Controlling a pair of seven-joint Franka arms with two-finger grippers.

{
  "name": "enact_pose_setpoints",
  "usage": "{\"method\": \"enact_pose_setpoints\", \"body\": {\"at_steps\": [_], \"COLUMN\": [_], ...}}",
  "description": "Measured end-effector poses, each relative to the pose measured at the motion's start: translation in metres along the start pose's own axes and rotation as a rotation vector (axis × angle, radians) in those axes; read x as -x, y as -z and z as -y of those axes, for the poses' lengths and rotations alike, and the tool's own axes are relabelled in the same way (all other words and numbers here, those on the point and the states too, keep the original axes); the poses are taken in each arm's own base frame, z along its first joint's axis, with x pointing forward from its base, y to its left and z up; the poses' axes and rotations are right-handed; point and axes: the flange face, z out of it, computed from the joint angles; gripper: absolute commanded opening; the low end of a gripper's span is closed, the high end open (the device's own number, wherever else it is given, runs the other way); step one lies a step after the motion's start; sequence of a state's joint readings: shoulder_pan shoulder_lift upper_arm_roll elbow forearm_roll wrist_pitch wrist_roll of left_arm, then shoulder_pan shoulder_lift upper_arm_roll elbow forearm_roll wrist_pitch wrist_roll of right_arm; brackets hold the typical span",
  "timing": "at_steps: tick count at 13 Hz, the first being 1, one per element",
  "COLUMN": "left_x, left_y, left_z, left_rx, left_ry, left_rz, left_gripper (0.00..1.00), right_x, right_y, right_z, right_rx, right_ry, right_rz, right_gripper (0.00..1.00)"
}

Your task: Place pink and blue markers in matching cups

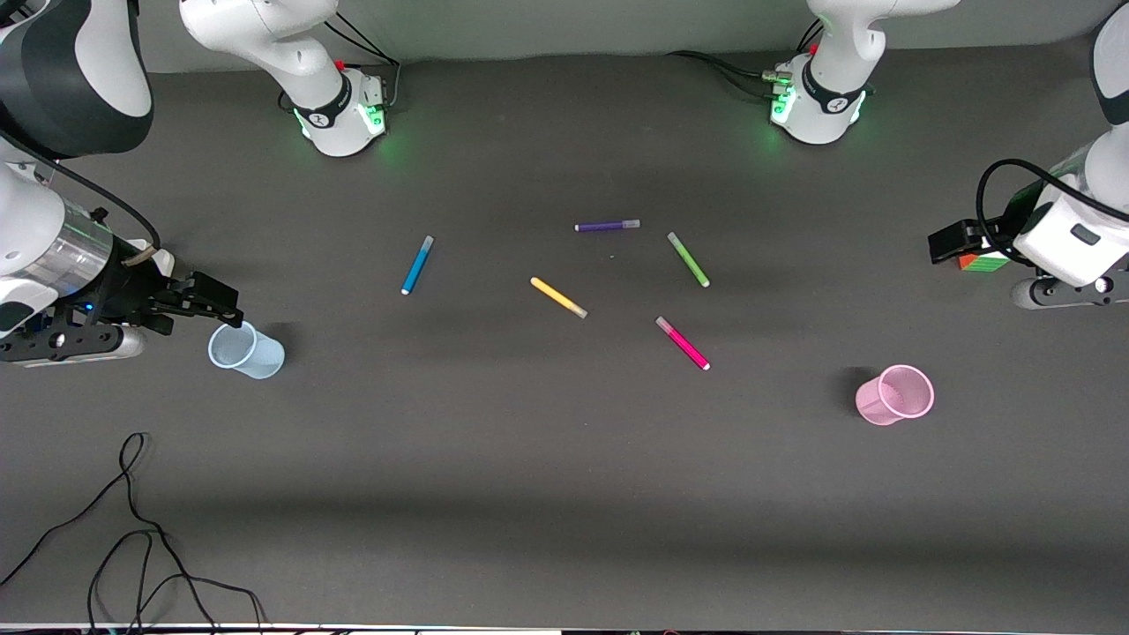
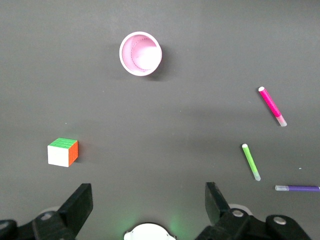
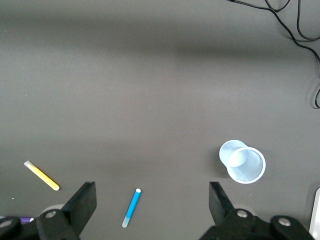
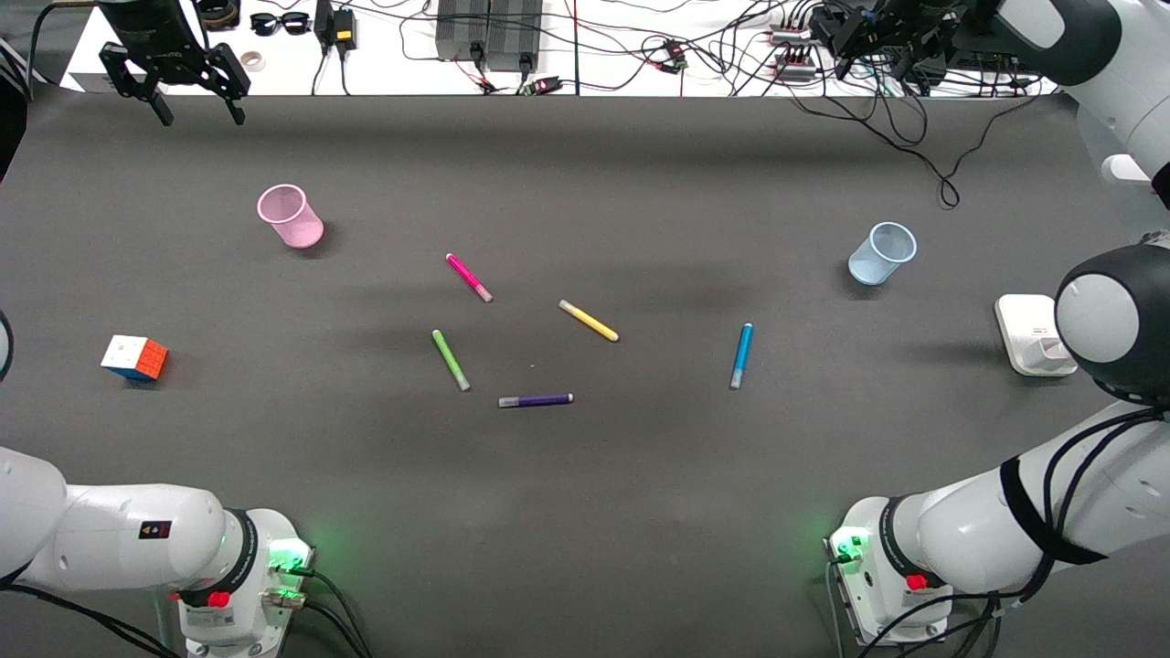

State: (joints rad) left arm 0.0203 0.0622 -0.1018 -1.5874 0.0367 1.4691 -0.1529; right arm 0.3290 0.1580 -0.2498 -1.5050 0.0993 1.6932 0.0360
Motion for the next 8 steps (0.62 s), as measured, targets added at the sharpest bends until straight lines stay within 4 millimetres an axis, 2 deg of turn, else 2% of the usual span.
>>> {"method": "enact_pose_setpoints", "body": {"at_steps": [8], "left_x": [-0.0015], "left_y": [0.0012], "left_z": [0.0004], "left_rx": [0.002], "left_ry": [0.001], "left_rz": [-0.008], "left_gripper": [1.0], "right_x": [0.0038], "right_y": [0.0099], "right_z": [-0.0071], "right_rx": [0.018], "right_ry": [-0.005], "right_rz": [-0.011], "right_gripper": [1.0]}}
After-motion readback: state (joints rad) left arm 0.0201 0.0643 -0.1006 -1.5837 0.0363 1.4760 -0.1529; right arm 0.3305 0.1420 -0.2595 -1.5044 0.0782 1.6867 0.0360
